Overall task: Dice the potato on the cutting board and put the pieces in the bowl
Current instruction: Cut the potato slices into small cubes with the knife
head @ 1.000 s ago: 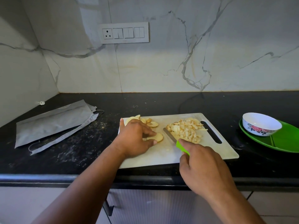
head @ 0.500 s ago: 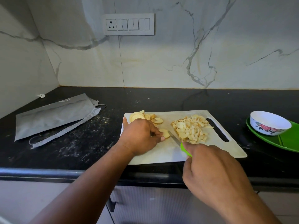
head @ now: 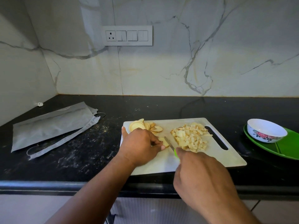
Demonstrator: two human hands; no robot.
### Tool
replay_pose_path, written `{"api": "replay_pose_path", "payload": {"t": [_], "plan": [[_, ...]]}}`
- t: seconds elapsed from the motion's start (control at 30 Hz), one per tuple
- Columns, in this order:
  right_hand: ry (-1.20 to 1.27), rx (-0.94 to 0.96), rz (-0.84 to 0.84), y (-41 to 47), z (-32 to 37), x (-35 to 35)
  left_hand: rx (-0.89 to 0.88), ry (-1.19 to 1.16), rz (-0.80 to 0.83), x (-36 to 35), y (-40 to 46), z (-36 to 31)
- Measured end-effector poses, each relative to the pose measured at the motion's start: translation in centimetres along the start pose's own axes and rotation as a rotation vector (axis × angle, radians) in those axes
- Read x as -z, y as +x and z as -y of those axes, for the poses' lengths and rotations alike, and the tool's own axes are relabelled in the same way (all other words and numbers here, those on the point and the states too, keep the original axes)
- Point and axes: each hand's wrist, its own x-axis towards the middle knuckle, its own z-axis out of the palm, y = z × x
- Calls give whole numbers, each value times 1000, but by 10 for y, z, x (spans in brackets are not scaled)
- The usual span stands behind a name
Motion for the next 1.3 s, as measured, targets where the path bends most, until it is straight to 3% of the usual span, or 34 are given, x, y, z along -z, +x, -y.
{"api": "replay_pose_path", "payload": {"t": [0.17, 0.33, 0.4, 0.63, 0.83, 1.1, 1.3], "plan": [[6, 10, 224, -14, -8, 30, 4, 4, 13, 0, 1, 2], [-47, 17, -2, -3, 1, 7, 18, -18, -42, 1, -3, 0], [-43, 1, -10, 3, 7, -4, 35, -30, -57, 1, -4, -1], [37, -27, 283, -13, -4, 23, 77, -1, -20, 3, -3, -3], [-24, 10, -13, 0, 10, -2, 40, 108, 28, 13, -19, -8], [59, -30, 183, -25, -4, 15, -12, 115, 115, 15, -25, -3], [-6, 0, -5, 0, 9, -9, -24, 154, 131, 14, -28, -2]]}}
